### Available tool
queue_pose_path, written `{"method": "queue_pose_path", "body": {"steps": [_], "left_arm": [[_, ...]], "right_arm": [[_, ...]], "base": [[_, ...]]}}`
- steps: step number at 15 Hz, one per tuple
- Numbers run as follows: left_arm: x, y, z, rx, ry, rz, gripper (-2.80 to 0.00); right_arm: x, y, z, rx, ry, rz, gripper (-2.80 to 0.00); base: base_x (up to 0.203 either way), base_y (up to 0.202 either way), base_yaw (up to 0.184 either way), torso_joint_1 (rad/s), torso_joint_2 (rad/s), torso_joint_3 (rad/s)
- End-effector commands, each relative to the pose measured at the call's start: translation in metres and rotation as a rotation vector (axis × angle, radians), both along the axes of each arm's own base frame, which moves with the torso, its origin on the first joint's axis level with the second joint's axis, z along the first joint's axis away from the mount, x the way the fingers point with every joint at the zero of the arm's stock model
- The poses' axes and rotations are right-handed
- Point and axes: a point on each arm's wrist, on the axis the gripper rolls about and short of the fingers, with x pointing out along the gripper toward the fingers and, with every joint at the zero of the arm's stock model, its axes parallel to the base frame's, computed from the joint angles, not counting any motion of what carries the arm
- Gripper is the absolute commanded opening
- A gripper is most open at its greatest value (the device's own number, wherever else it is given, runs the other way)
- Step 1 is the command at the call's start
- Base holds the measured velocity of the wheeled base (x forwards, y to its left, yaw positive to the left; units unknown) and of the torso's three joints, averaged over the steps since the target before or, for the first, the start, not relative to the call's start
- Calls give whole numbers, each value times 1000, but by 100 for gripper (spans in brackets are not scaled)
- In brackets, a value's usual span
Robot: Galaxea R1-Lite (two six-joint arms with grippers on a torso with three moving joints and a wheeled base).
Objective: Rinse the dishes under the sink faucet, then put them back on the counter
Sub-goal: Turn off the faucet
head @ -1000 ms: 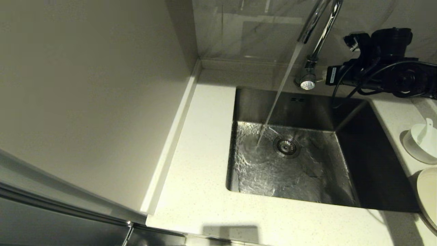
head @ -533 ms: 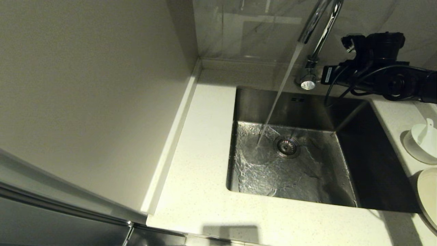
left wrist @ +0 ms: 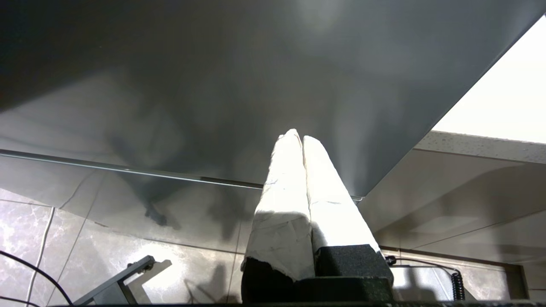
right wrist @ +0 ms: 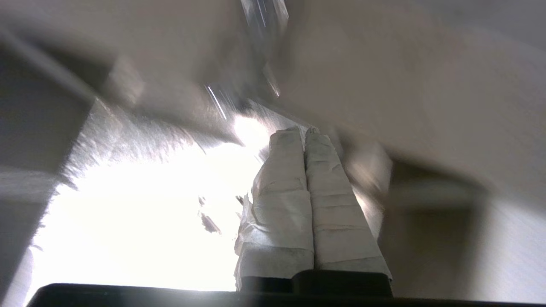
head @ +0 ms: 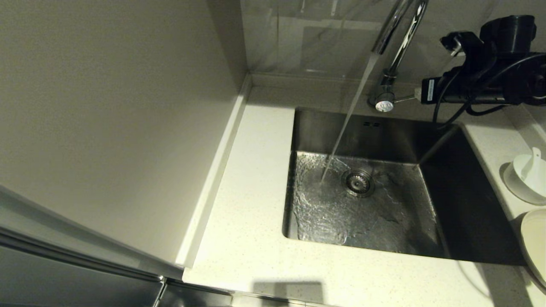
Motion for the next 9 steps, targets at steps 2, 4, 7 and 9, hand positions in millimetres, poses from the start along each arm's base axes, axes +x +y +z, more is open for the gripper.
{"method": "queue_pose_path", "body": {"steps": [2,4,7,9], "left_arm": [[0,0,0,-1,-3,0,-280],[0,0,0,-1,-3,0,-280],[0,0,0,-1,-3,0,-280],[0,0,0,-1,-3,0,-280]], "right_arm": [[-5,-3,-8,-264,113,-56,-280],[6,-4,-22,-390,159,-71,-280],[24,-3,-34,-464,134,-115,-280],[27,-1,-35,-475,119,-111,-280]], "base": [[0,0,0,0,0,0],[0,0,0,0,0,0],[0,0,0,0,0,0],[0,0,0,0,0,0]]}}
